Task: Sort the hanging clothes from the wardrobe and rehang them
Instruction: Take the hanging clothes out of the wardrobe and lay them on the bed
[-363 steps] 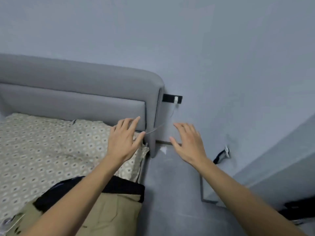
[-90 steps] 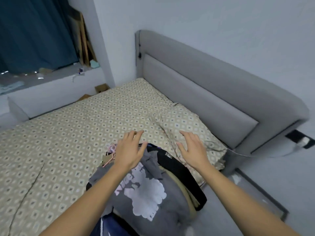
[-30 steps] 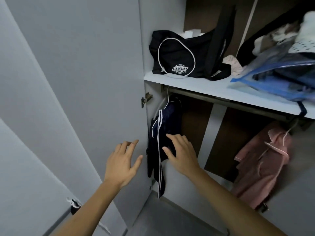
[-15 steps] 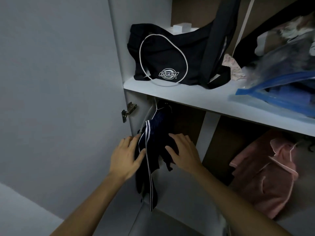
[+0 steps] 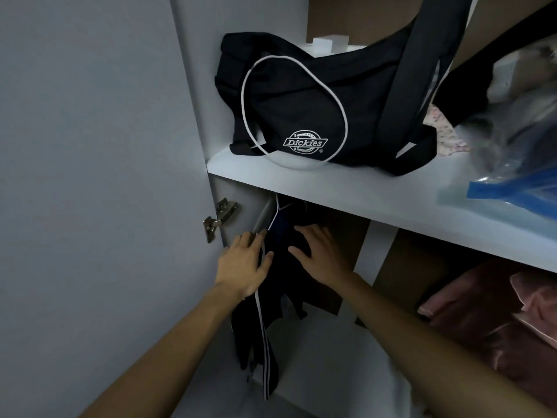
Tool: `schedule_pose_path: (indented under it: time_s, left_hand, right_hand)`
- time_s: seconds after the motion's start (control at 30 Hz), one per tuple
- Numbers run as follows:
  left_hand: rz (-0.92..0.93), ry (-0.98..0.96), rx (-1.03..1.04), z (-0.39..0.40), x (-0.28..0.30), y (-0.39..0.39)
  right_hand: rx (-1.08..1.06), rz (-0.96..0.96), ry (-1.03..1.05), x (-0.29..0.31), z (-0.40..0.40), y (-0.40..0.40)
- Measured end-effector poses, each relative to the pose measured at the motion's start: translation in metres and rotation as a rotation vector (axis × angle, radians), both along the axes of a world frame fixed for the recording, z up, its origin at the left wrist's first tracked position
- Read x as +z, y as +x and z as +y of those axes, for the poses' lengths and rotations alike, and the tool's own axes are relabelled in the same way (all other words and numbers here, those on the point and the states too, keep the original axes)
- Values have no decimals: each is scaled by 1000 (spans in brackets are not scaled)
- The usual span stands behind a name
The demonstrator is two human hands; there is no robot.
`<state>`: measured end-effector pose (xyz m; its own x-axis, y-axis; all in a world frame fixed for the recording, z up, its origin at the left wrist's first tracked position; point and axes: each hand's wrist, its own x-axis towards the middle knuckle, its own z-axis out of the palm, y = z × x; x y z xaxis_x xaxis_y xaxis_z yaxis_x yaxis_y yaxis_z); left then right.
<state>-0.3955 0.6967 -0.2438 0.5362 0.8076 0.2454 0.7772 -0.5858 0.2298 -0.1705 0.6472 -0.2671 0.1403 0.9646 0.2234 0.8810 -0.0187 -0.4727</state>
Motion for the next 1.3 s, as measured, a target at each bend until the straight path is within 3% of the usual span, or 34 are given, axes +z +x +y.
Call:
schedule_pose_path:
  time_s: [0.5,0.87,1.3]
  left_hand:
    - [50,72,146,49,-53,67]
    - [13,115,170,63,-65,76]
    - [24,153,233,37,-24,58]
  right_hand:
    - [64,-73,78,-43,152,34]
    - [83,-47,301,-53,172,37]
    - [70,-60,447,-20,153,11]
